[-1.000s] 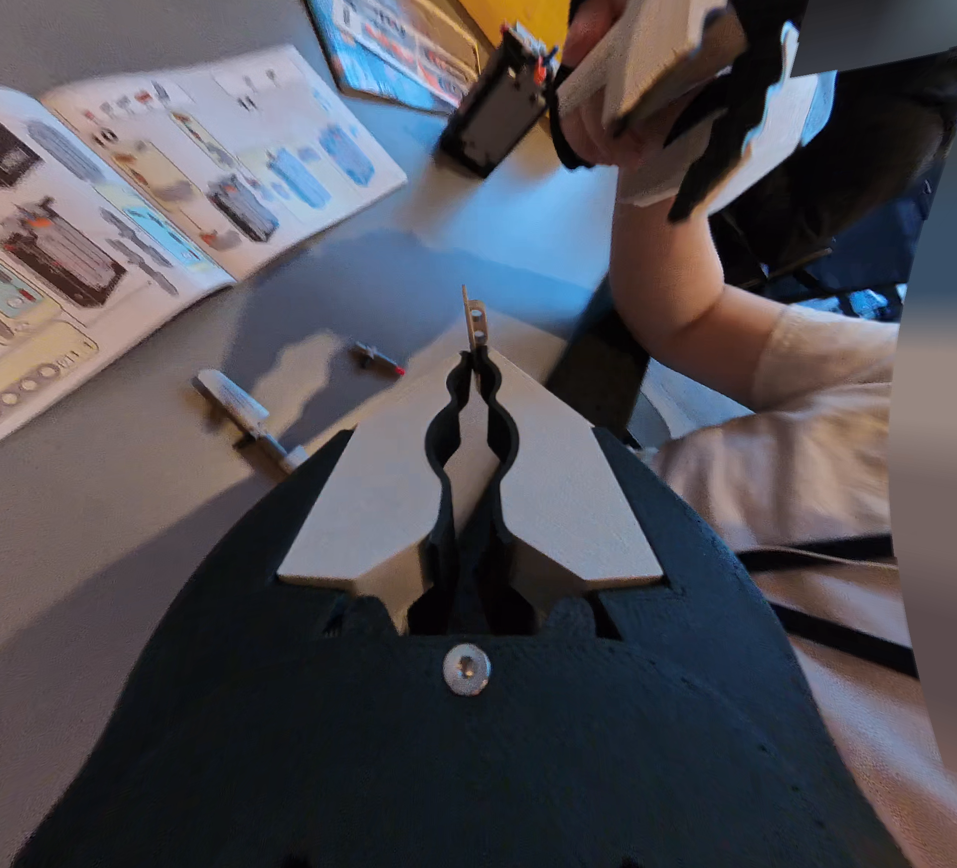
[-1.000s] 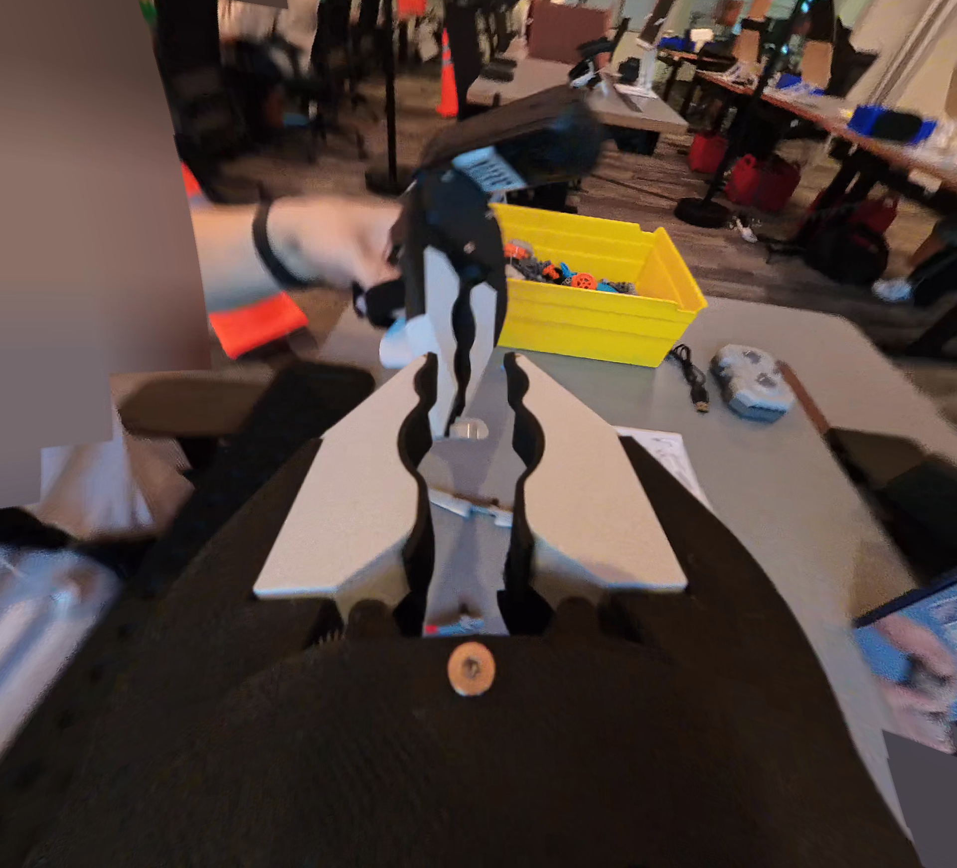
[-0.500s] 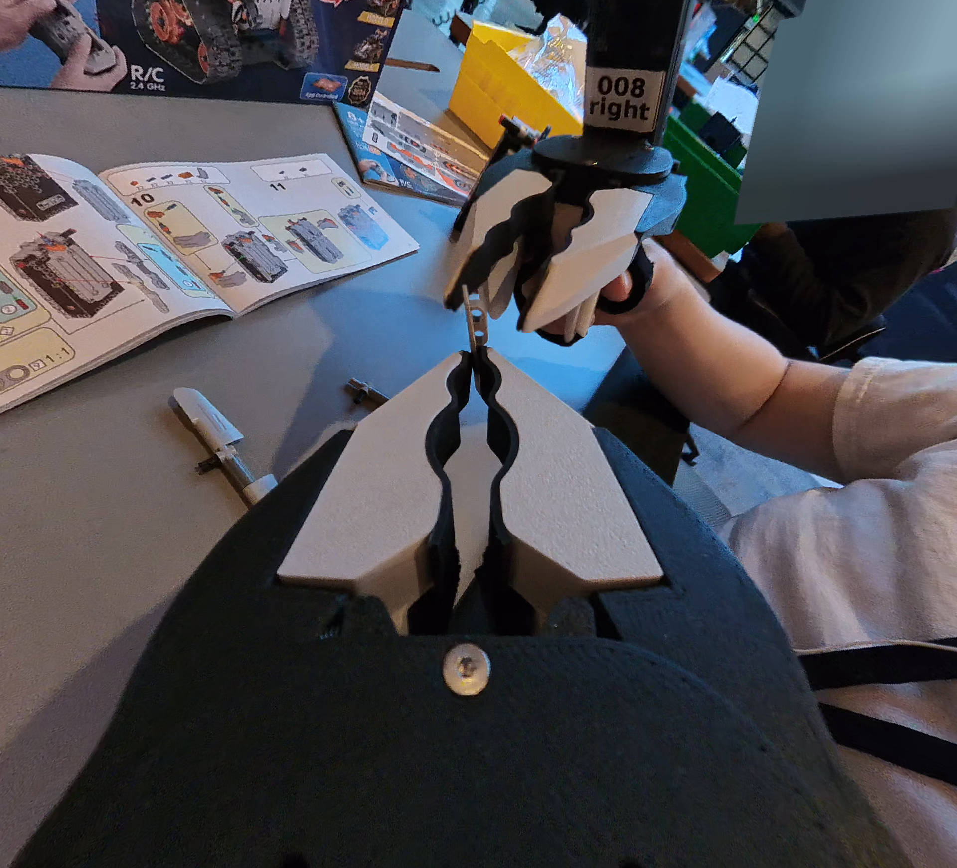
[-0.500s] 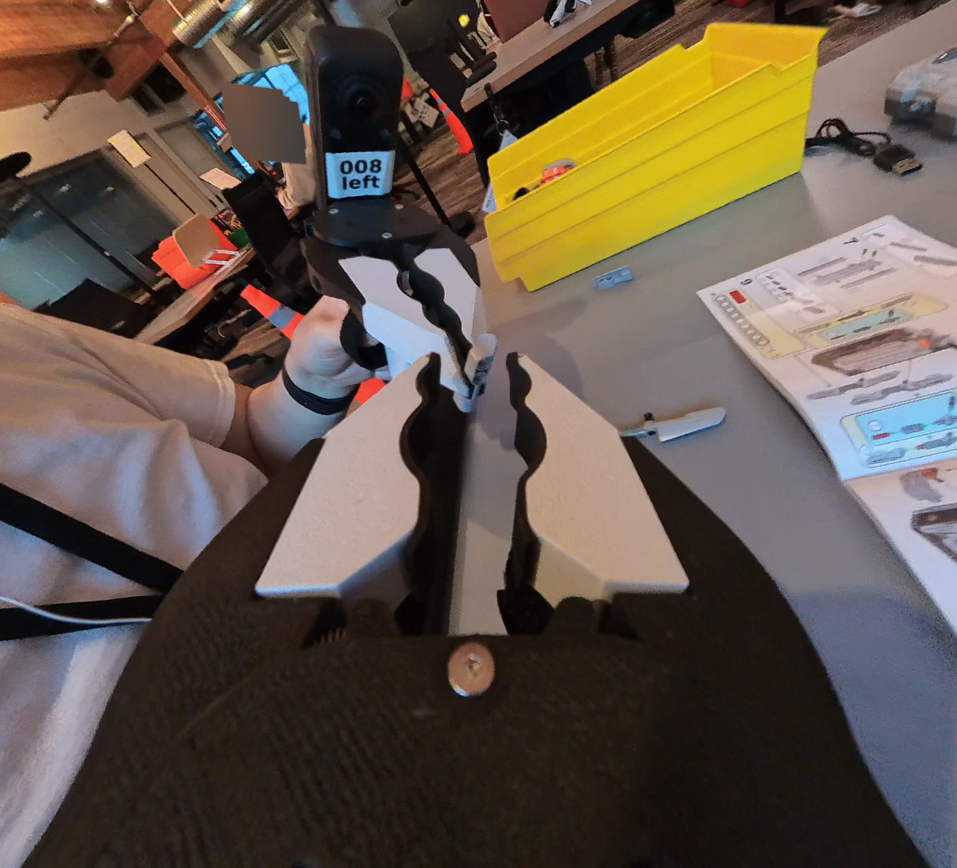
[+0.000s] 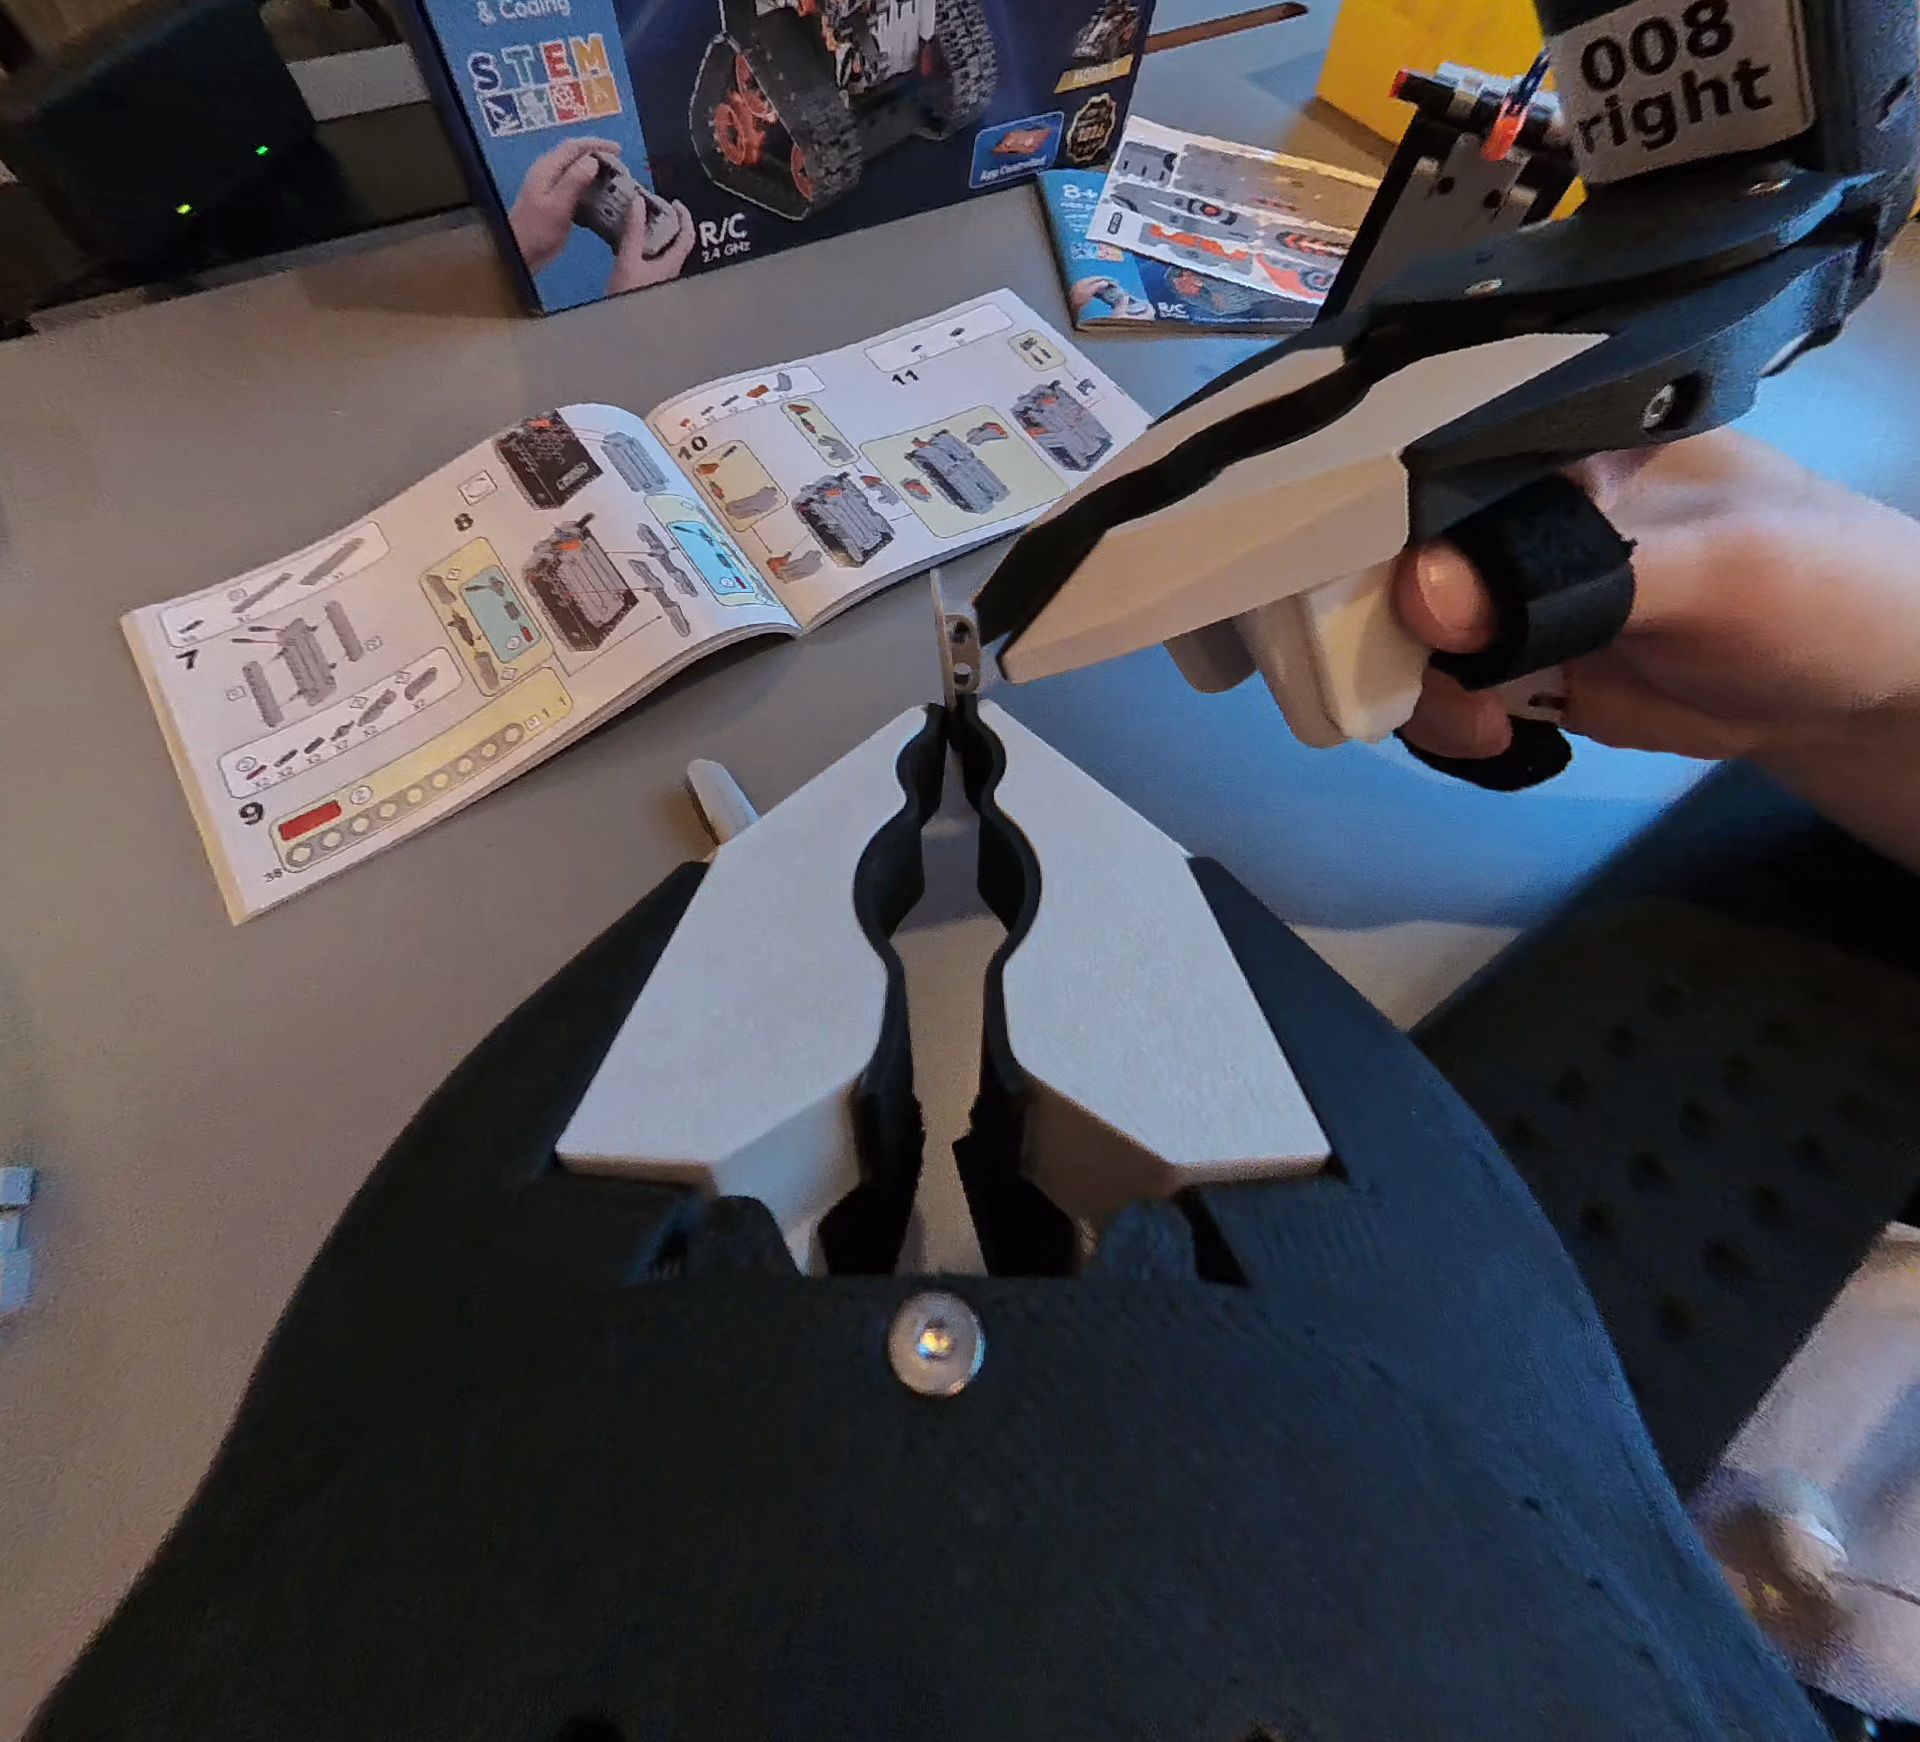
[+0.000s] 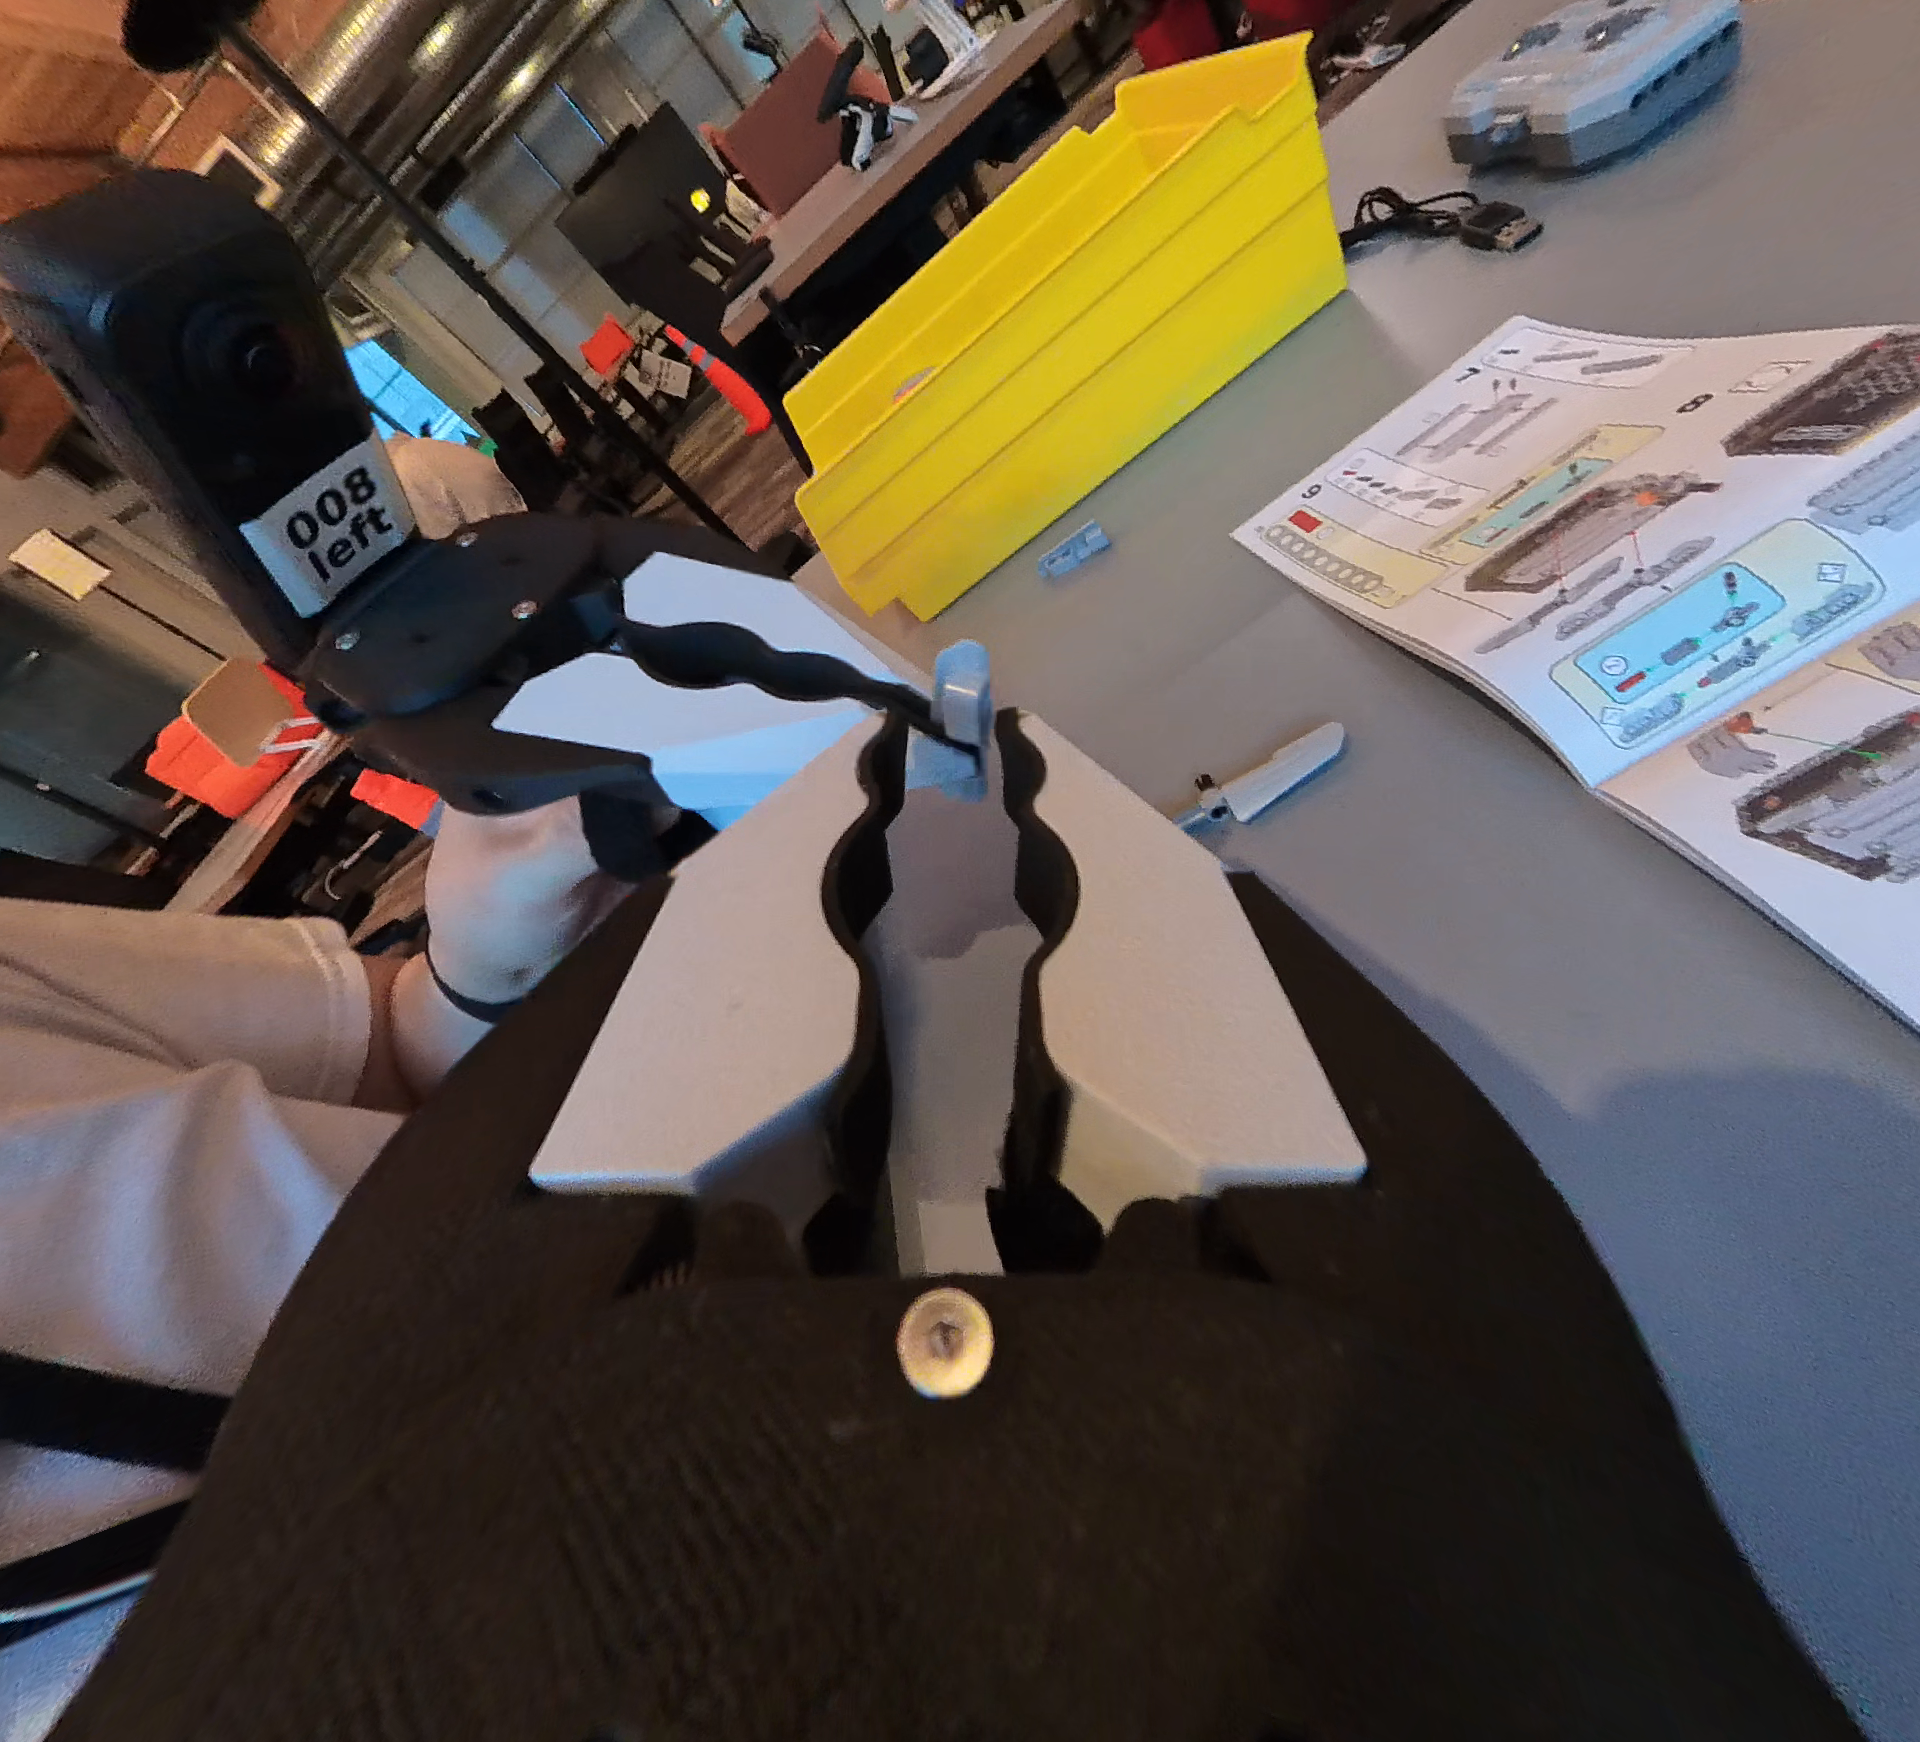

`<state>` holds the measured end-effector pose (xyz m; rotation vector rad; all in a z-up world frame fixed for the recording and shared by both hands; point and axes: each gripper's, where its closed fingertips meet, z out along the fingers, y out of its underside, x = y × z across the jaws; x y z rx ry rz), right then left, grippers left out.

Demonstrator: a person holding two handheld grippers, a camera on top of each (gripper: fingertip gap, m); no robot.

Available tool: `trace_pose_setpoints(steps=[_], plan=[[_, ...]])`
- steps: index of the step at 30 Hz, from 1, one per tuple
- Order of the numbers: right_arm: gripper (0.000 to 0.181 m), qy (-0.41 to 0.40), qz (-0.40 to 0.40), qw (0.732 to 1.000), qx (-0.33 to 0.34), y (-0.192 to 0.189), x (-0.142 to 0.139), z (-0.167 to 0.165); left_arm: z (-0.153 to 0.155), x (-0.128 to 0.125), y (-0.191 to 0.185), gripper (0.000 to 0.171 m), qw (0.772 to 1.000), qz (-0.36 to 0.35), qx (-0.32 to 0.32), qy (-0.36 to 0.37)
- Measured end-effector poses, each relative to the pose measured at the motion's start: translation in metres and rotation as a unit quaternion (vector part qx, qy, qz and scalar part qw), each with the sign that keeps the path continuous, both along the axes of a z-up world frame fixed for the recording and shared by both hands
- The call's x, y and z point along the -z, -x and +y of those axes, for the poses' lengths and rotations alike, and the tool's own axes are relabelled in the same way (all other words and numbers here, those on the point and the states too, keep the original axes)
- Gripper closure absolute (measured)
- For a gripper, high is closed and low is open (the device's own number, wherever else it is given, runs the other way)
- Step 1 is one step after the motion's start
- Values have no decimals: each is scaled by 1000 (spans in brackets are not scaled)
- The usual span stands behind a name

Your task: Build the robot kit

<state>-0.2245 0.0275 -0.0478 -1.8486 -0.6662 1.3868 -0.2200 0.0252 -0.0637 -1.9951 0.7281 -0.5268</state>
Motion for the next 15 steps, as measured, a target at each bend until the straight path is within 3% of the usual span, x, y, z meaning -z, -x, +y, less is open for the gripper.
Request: trace_pose_setpoints(steps=[4, 9, 13, 15], plan=[[177, -18, -4, 1000, 25, -2, 2, 8, 3, 3, -1, 171, 1000, 16, -12, -17], [177, -29, -7, 1000, 7, -2, 3, 7, 0, 3, -3, 170, 1000, 18, -3, -19], [178, -30, 49, 996, -69, -8, -13, -5, -23, -3, -14, 137, 994, -30, 105, 20], [177, -20, 82, 991, -106, -13, -21, -10, -32, -10, -15, 135, 985, -78, 149, 29]])
